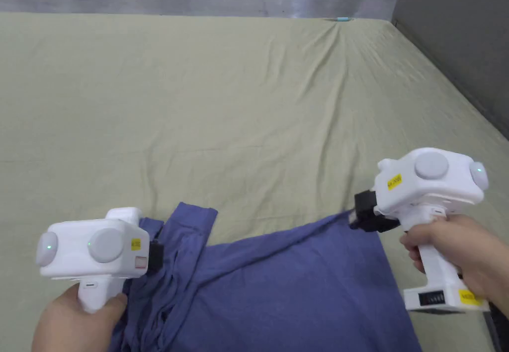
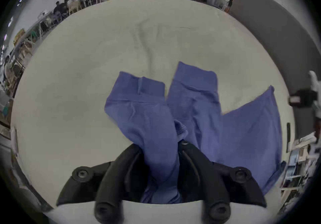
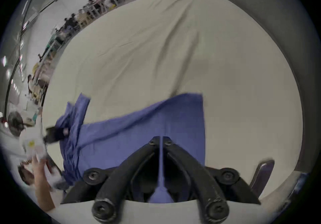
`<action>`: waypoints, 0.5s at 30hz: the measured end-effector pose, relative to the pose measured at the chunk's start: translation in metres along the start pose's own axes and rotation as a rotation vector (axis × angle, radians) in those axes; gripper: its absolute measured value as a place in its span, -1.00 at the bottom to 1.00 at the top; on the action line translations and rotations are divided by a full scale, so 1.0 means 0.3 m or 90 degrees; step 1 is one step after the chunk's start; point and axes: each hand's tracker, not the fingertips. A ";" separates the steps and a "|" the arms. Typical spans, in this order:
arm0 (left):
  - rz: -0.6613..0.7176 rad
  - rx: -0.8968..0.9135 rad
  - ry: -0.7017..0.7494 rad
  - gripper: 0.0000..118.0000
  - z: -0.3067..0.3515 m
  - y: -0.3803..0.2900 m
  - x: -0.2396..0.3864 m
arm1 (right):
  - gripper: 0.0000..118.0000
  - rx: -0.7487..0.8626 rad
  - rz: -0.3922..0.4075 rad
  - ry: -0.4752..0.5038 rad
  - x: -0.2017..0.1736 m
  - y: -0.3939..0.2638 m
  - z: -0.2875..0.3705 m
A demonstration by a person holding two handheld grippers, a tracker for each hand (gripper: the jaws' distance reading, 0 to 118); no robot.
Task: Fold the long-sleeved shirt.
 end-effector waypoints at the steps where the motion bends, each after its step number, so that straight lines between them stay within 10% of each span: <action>1: 0.019 0.004 -0.017 -0.71 0.019 0.006 -0.015 | 0.39 -0.023 -0.013 0.001 0.007 0.039 -0.039; 2: 0.037 0.015 -0.031 -0.71 0.041 0.013 -0.031 | 0.88 -0.045 -0.034 -0.005 0.006 0.060 -0.072; 9: 0.036 0.038 -0.050 -0.71 0.143 0.034 -0.062 | 0.86 -0.088 -0.130 0.005 -0.022 0.106 -0.190; 10: 0.027 0.035 -0.049 -0.71 0.139 0.035 -0.061 | 0.72 -0.084 -0.121 0.004 -0.041 0.097 -0.178; 12: 0.018 0.032 -0.045 -0.71 0.143 0.034 -0.057 | -0.81 -0.079 -0.069 -0.047 -0.085 0.071 -0.160; 15: 0.011 0.040 -0.063 -0.71 0.172 0.023 -0.069 | -1.00 -0.035 0.045 -0.044 -0.087 0.072 -0.126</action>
